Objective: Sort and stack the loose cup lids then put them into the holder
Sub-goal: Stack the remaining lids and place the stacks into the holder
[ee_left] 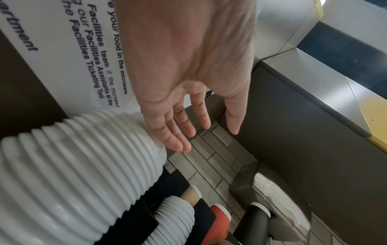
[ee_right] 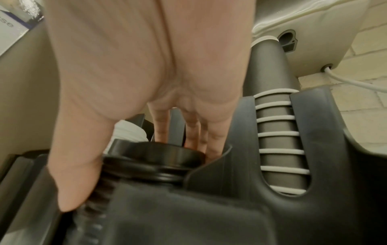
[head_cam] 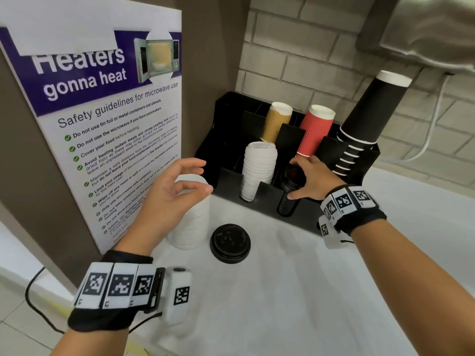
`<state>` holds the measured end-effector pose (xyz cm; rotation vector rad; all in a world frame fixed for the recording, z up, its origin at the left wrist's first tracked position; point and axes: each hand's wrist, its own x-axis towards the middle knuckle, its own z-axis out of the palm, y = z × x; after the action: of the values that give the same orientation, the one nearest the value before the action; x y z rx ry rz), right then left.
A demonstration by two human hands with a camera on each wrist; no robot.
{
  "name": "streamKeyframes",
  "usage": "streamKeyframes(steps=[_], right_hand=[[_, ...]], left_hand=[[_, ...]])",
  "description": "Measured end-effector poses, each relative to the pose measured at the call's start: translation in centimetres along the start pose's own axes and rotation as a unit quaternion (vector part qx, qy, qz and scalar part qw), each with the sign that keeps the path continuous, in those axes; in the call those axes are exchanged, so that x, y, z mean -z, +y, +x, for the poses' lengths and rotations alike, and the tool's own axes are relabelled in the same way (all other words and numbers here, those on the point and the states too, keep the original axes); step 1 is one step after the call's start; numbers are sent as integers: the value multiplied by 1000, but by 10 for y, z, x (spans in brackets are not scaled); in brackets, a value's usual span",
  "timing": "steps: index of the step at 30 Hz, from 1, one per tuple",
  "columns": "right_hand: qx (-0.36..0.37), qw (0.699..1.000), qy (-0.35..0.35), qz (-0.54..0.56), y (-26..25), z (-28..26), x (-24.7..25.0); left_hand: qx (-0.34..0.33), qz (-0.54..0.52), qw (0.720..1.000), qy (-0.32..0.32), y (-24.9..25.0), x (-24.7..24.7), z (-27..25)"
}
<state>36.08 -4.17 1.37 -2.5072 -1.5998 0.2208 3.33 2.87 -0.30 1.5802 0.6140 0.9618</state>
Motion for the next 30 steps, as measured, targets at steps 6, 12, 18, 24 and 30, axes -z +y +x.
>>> streamKeyframes(steps=[6,12,18,24,30], right_hand=[[0,1000,-4,2,-2,-2,-1],[-15,997,-35,-65,-9,-6,9],[155,986,-40,-48,-76,-39,-21],[143,952,-252,-95,-125,-54,-85],[117,960,-243,-79,-123,-53,-104]], left_hand=[[7,2,1000,-6,1,0,0],[7,4,1000,-12,0,0,0],[8,2,1000,-3,1,1,-1],[4,4,1000,-10,0,-1,-2],[2,-3,1000,-13,-2,-3,-5]])
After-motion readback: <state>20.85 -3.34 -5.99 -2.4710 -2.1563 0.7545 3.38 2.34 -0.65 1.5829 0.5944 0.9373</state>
